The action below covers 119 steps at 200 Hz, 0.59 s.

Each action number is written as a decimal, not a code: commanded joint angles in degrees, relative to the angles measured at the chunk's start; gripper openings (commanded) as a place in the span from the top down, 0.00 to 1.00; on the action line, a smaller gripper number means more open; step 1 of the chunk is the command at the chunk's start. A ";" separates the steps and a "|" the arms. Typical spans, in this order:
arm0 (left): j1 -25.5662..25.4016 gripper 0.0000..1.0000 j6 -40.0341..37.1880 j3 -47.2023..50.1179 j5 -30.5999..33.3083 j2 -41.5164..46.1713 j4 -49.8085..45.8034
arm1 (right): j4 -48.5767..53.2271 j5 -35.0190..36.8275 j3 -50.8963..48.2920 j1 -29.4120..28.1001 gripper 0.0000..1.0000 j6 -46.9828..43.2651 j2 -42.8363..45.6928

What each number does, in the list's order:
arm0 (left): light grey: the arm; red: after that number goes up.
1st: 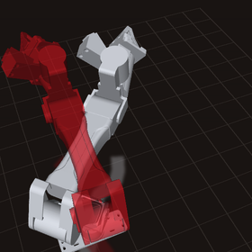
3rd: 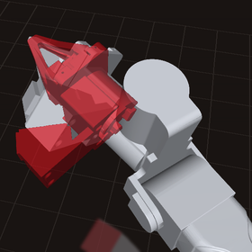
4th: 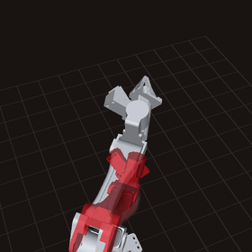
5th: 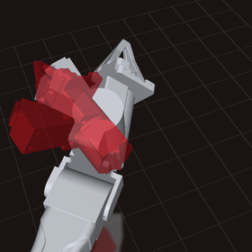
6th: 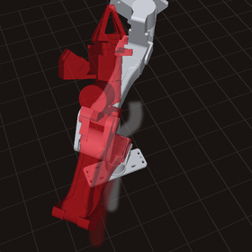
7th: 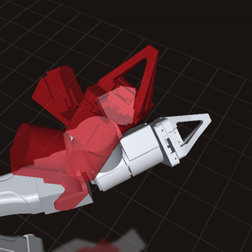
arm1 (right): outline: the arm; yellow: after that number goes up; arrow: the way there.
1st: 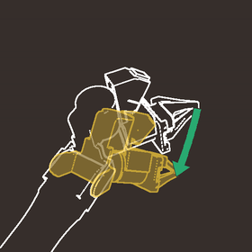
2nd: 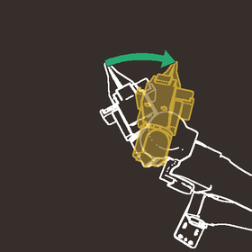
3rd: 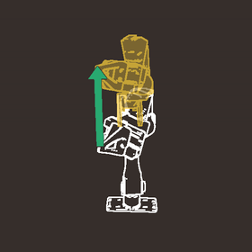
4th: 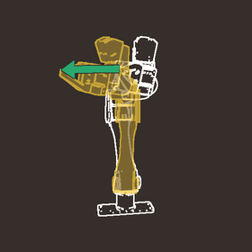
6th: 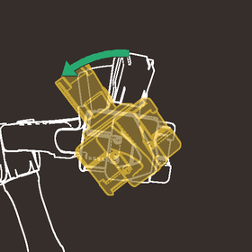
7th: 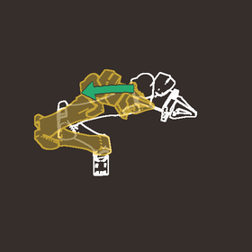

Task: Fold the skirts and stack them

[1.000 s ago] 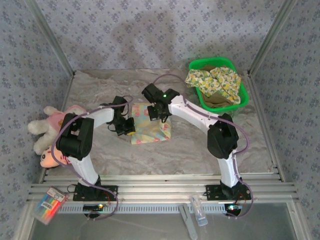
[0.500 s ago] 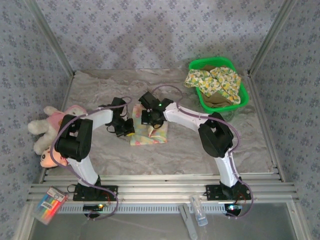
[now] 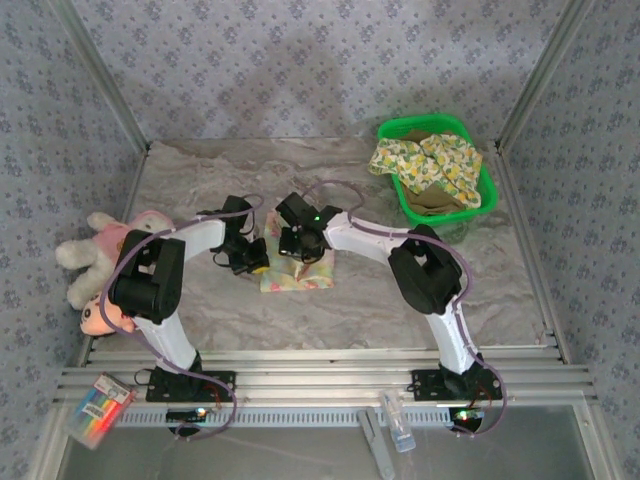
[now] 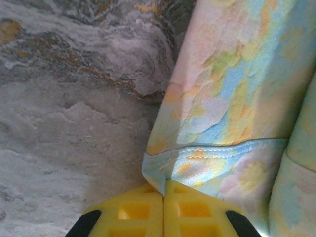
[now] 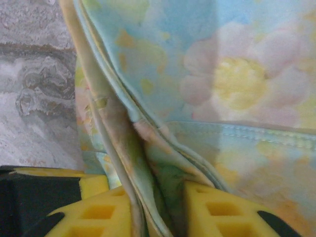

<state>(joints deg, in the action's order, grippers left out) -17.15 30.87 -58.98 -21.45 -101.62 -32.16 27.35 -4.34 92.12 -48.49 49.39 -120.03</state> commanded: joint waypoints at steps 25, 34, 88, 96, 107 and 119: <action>1.67 0.84 -1.59 -1.00 0.60 5.03 -4.45 | -0.67 3.06 -9.08 -0.90 0.42 -4.73 15.71; 1.92 0.82 -1.76 -1.19 0.95 6.04 -5.28 | -1.56 3.82 -11.71 -0.74 0.36 -6.73 18.34; 3.27 0.78 -3.71 -2.84 6.11 13.61 -12.95 | -6.33 3.98 -22.58 4.92 0.42 -16.74 28.60; 3.26 0.77 -3.58 -3.26 7.12 14.75 -13.95 | -6.89 3.26 -23.08 6.17 0.48 -17.49 28.79; 3.26 0.77 -3.11 -3.80 8.10 16.30 -14.97 | -7.53 2.40 -23.12 7.86 0.58 -18.37 28.32; 3.19 0.76 -2.13 -4.29 7.95 18.25 -15.56 | -8.01 1.51 -22.67 9.36 0.70 -19.22 27.10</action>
<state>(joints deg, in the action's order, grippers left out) -14.24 28.51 -60.55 -15.94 -87.64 -42.85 21.50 -1.52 69.87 -42.04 34.48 -92.03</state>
